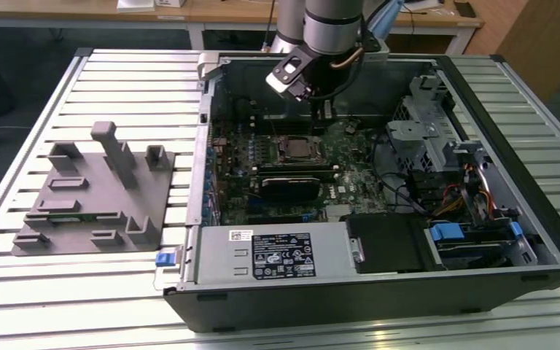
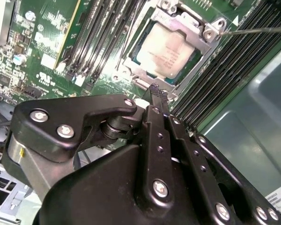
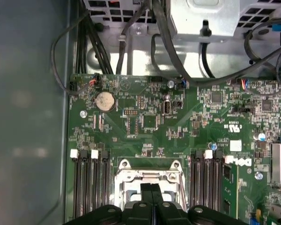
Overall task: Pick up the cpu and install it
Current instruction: 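Close the cpu cover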
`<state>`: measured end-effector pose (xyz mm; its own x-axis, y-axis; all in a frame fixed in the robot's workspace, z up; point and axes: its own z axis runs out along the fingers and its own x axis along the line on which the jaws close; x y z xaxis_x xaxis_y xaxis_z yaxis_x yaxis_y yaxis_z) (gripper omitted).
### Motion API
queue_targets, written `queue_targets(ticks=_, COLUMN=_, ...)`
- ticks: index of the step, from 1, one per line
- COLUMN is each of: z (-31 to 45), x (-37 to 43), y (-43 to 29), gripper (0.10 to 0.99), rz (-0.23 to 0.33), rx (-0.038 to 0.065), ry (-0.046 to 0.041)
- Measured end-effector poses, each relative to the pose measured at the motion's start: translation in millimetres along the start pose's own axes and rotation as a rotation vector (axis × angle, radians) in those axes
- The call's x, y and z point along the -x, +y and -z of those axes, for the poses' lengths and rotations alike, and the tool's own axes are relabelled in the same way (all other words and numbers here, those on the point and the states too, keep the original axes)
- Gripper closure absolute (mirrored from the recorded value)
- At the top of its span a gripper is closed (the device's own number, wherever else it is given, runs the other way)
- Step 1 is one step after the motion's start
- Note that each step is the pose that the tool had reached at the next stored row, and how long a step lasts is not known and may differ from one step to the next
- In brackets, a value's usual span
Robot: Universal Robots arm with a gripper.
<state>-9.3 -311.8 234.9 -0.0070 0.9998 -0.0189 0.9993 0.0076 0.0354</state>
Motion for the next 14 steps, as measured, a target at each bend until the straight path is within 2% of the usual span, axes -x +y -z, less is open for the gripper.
queue_targets(ticks=4, z=-1.2, x=0.4, y=-8.5, gripper=0.98, rz=0.0, rx=0.0, ry=-0.0001)
queue_targets(ticks=10, z=-4.6, x=1.9, y=-24.9, gripper=0.98, rz=0.001, rx=0.0, ry=-0.0001)
queue_targets(ticks=14, z=-9.2, x=2.7, y=-31.9, gripper=0.98, rz=0.001, rx=0.0, ry=-0.0001)
